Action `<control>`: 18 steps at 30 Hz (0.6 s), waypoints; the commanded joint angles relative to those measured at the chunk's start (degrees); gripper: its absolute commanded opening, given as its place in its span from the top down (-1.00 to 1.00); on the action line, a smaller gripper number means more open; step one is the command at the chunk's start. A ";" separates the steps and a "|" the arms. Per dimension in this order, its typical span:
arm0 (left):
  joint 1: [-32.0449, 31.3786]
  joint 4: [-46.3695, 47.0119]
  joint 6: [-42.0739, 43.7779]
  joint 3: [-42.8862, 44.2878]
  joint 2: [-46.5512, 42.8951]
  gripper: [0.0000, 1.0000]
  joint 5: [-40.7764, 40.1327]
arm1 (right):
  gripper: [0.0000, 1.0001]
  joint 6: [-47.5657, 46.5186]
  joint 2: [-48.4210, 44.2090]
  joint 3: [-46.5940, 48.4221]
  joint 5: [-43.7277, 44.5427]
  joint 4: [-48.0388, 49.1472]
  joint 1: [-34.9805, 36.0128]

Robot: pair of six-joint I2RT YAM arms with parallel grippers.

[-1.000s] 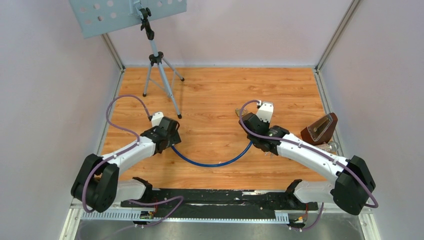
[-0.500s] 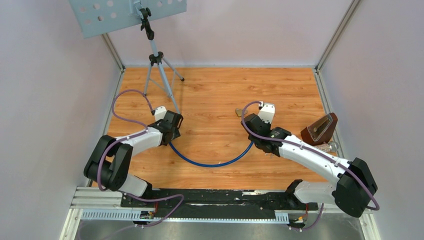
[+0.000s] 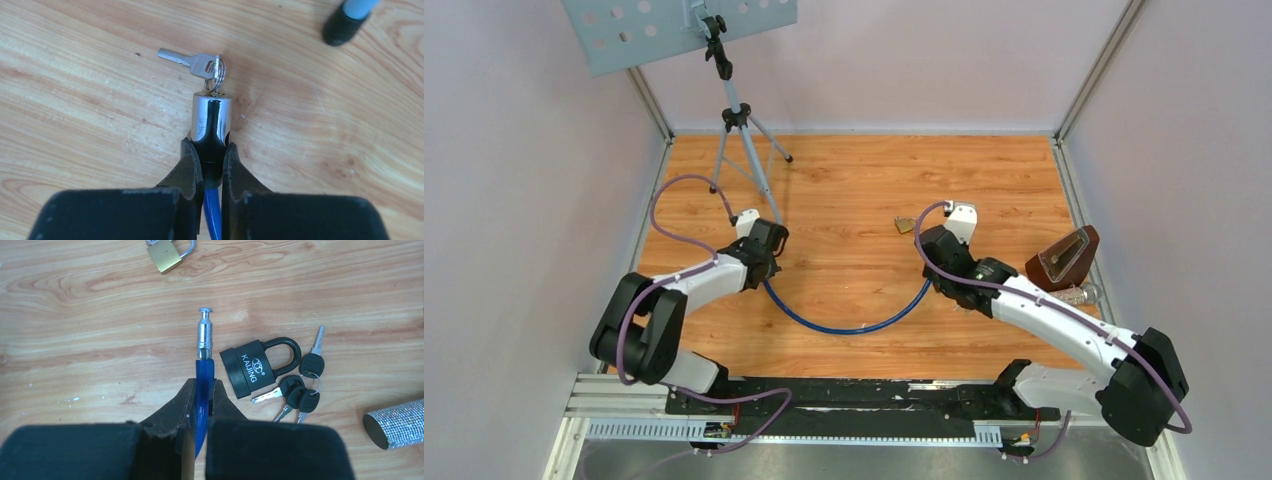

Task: Lock with the key
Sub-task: Pick up the lock from the center of the board.

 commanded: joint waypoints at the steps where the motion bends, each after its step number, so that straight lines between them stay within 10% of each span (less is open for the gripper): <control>1: 0.32 0.79 6.60 -0.25 -8.74 1.00 5.80 | 1.00 -8.26 -3.35 -2.83 -4.90 8.44 -0.23; 18: -0.07 6.39 17.85 0.10 -39.02 1.00 37.40 | 1.00 -20.25 -16.03 -10.75 -40.53 40.01 -0.15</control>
